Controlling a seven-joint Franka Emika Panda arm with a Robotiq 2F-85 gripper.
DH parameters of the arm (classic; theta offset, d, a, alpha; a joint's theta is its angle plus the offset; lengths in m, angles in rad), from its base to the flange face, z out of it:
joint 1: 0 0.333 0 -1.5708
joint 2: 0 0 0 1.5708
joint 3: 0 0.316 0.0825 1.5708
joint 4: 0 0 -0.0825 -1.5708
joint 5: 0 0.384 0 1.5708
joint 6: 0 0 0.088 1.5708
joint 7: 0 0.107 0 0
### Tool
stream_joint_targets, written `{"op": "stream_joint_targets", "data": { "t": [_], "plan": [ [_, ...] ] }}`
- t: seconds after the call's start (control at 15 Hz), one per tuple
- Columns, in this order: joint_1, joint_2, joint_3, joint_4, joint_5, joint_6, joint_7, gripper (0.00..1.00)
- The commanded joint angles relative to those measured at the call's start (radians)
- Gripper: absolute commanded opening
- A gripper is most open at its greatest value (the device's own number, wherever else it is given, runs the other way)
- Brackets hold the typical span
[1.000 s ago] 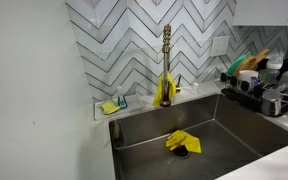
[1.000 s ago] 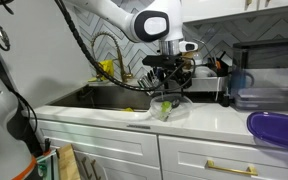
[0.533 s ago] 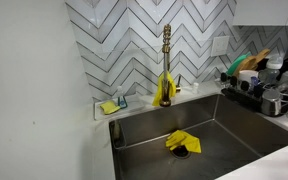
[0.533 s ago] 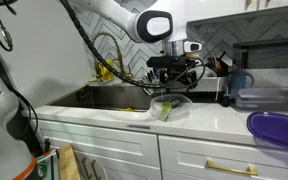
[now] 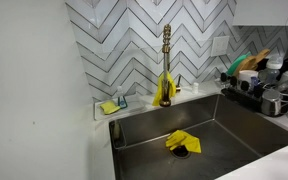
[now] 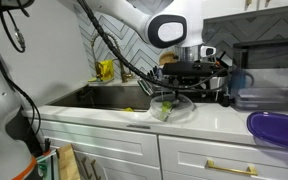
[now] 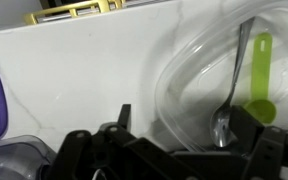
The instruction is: Pick up the green measuring spoon and put it in the clear lunch box, pick up the silver spoon and put it in the clear lunch box, pick up the clear lunch box and put it in the sink
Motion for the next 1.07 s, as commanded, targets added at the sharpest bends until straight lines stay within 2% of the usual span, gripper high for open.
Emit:
{"op": "stream_joint_targets", "data": {
  "t": [0.0,0.07,0.13,0.27,0.33,0.8,0.87,1.0],
  "plan": [
    [-0.022,0.071,0.018,0.043,0.101,0.026,-0.095,1.00],
    [-0.027,0.087,0.022,0.056,0.125,0.024,-0.113,1.00],
    [-0.031,0.104,0.026,0.068,0.141,0.018,-0.125,0.78],
    [-0.039,0.129,0.035,0.089,0.167,0.002,-0.143,0.68],
    [-0.043,0.141,0.039,0.099,0.177,-0.007,-0.150,0.58],
    [-0.075,0.154,0.043,0.126,0.170,-0.111,-0.192,0.04],
    [-0.079,0.148,0.040,0.123,0.164,-0.132,-0.201,0.01],
    [-0.087,0.135,0.034,0.120,0.154,-0.173,-0.227,0.00]
  ]
}}
